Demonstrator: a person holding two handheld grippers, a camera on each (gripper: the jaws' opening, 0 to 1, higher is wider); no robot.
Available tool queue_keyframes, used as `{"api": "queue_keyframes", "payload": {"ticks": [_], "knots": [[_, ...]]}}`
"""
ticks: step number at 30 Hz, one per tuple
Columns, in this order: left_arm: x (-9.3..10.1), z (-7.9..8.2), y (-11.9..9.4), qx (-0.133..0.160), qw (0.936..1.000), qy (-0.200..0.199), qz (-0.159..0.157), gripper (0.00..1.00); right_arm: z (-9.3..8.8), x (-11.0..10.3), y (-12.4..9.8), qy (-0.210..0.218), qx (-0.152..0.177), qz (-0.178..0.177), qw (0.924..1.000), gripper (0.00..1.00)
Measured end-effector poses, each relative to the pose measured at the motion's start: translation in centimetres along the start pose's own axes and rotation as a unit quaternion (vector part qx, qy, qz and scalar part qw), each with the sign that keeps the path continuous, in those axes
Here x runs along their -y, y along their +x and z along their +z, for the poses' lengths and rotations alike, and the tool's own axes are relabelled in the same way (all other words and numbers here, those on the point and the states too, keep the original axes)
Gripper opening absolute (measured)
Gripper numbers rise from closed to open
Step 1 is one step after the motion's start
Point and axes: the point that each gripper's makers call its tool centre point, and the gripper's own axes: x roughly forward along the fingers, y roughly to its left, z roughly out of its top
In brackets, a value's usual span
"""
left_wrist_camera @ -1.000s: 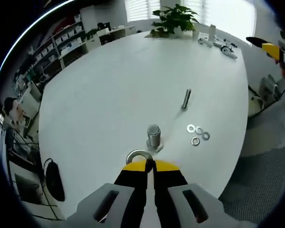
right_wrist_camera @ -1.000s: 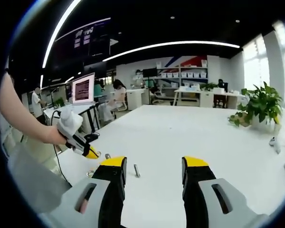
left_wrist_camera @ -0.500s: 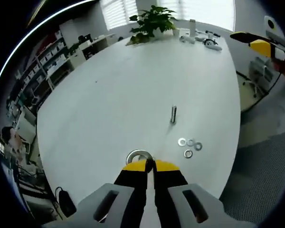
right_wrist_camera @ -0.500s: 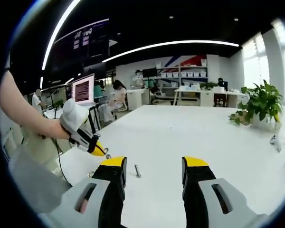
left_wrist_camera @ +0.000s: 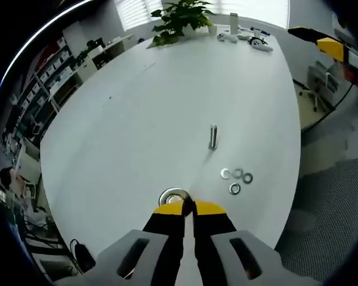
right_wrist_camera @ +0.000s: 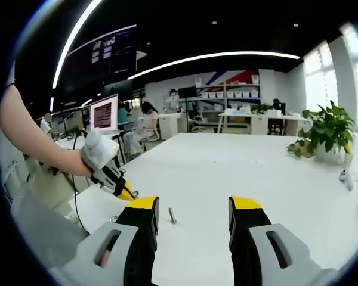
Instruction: Place the washer onto the threaded stud by aligning its center hole with the stud, sliding it down to the base, and recovering from edge contact or off-axis alignment until the washer reaches the visible bottom stop.
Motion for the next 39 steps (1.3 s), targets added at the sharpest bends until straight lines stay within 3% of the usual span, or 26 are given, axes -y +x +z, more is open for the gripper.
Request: {"api": "queue_keyframes", "payload": {"ticks": [4,13,18,23,30,34,39], "knots": [[0.0,-0.3,0.2,-0.008,0.9999,0.009,0.001,0.02,-0.1,0.0,0.0,0.0,-0.002,-0.001,1.0,0.49],[0.0,0.2,0.2,0.002,1.0,0.008,-0.001,0.04,-0.2,0.0,0.1,-0.002,-0.006,0.0,1.0,0.49],[0.2,0.7,0.0,0.015,0.9999,0.007,-0.003,0.06,-0.3,-0.2,0.1,-0.006,-0.01,0.004,0.9999,0.49],[0.1,1.0,-1.1,0.059,0.9972,-0.045,0.011,0.06,-0.5,-0.1,0.1,-0.002,-0.012,0.003,0.9999,0.49],[-0.1,-0.3,-3.3,0.132,0.9829,-0.122,0.042,0.05,-0.6,0.4,0.0,0.003,-0.012,-0.006,0.9999,0.49],[-0.6,-0.6,-4.9,0.173,0.9681,-0.168,0.068,0.06,-0.2,0.6,0.2,0.004,-0.01,-0.008,0.9999,0.49],[-0.9,-0.4,-6.8,0.206,0.958,-0.176,0.095,0.06,-0.2,0.1,1.0,-0.007,-0.016,0.001,0.9998,0.49]]}}
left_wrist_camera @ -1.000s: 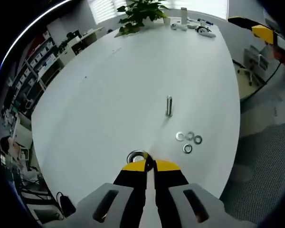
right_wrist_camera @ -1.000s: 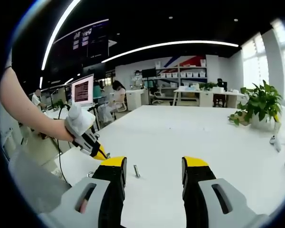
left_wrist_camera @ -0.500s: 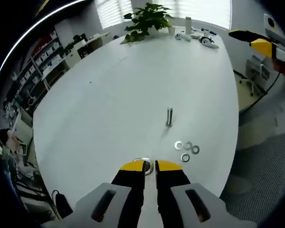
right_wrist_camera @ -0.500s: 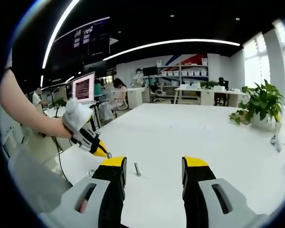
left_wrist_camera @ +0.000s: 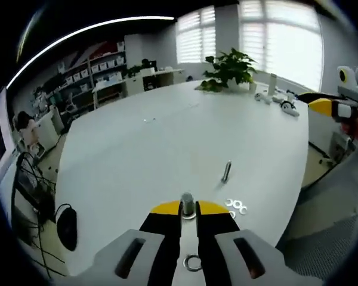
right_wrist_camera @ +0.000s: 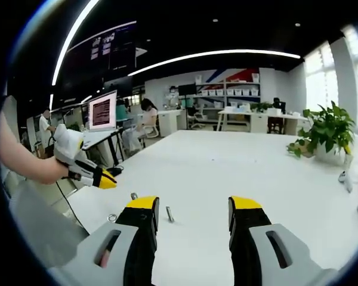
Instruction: Place the washer onto the threaded stud by aligning its center hole with the stud, sliding it down to the base, and recovering from edge contact or off-axis alignment until the washer reaches the visible bottom stop.
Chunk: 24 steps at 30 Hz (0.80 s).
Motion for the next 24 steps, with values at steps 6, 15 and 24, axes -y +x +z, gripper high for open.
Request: {"api": "queue_keyframes", "payload": {"ticks": [6,15,24], "knots": [[0.4,-0.6,-0.4,0.02,0.9994,-0.028,-0.006,0.06,-0.2,0.5,1.0,0.002,0.002,-0.004,1.0,0.49],[0.8,-1.3,-0.8,0.038,0.9989,-0.027,0.007,0.08,-0.5,2.1,2.4,0.018,0.015,-0.027,0.9994,0.49],[0.9,-1.8,-1.2,0.034,0.9989,-0.029,0.013,0.07,-1.5,2.0,1.4,0.022,0.006,-0.035,0.9991,0.49]]}}
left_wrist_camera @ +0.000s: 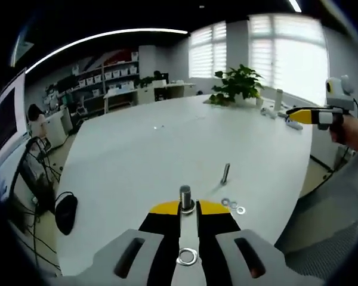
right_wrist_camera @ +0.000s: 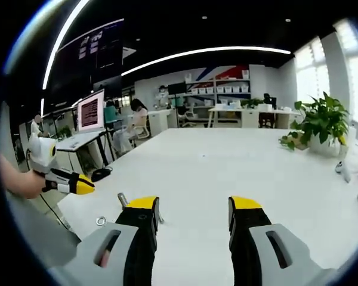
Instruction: Place the washer onto the threaded stud by aligning its center hole with the stud, sliding it down to the base, and recovering from edge contact or off-axis alignment until the washer reaches the visible bottom stop.
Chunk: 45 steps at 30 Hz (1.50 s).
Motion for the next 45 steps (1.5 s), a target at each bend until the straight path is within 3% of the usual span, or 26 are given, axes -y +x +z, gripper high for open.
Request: {"api": "queue_keyframes", "payload": {"ticks": [3,12,29,36,39,45], "knots": [[0.0,0.5,-0.2,0.006,1.0,0.001,0.002,0.07,-0.5,0.0,-0.1,-0.009,-0.011,0.002,0.9999,0.49],[0.1,-0.3,-0.3,-0.006,1.0,0.002,0.002,0.07,-0.8,0.1,-0.8,-0.024,-0.019,-0.003,0.9995,0.49],[0.0,-2.4,-1.2,-0.019,0.9998,-0.008,0.004,0.07,-3.0,-0.5,-2.4,-0.003,-0.033,-0.012,0.9994,0.49],[0.4,-2.7,-0.9,-0.028,0.9996,-0.001,-0.003,0.07,-2.2,-1.2,-2.2,-0.017,-0.024,-0.003,0.9996,0.49],[0.2,-2.9,-0.6,-0.036,0.9993,0.0,-0.003,0.08,-2.3,-1.2,-2.2,-0.016,-0.026,-0.002,0.9995,0.49],[-0.8,-6.0,0.2,-0.097,0.9953,-0.007,-0.002,0.08,-2.1,-1.2,-2.2,-0.012,-0.02,-0.003,0.9997,0.49]]}}
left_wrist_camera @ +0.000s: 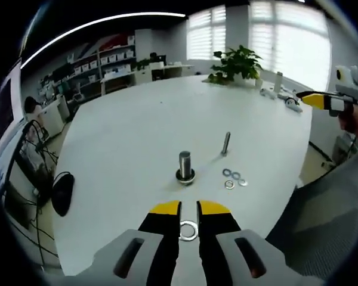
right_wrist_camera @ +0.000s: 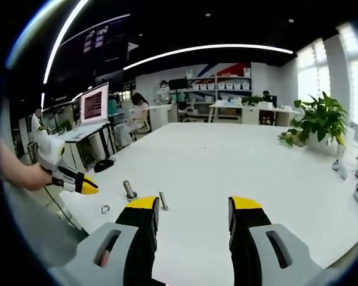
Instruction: Place the washer onto the threaded stud by aligning its center hole with the stud, sliding it down to the base, and recovering from edge contact or off-axis alignment until the washer reaches the visible bottom stop.
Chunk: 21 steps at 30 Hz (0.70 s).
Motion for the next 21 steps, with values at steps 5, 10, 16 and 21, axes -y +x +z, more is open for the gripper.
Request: {"api": "queue_keyframes", "payload": {"ticks": [5,10,16,21], "knots": [[-0.1,-1.2,0.6,-0.028,0.9996,-0.009,-0.004,0.08,0.3,-0.3,0.1,0.001,0.007,0.005,1.0,0.49],[0.4,-2.5,1.1,-0.061,0.998,0.001,-0.016,0.08,0.3,-0.3,0.1,0.002,0.009,0.007,0.9999,0.49],[1.0,-4.4,1.8,-0.101,0.9941,0.013,-0.037,0.09,0.5,-0.6,0.1,0.004,0.01,0.01,0.9999,0.49],[1.1,-4.5,2.1,-0.113,0.9924,0.024,-0.044,0.1,0.7,-0.8,0.2,0.002,0.014,0.012,0.9998,0.49]]}}
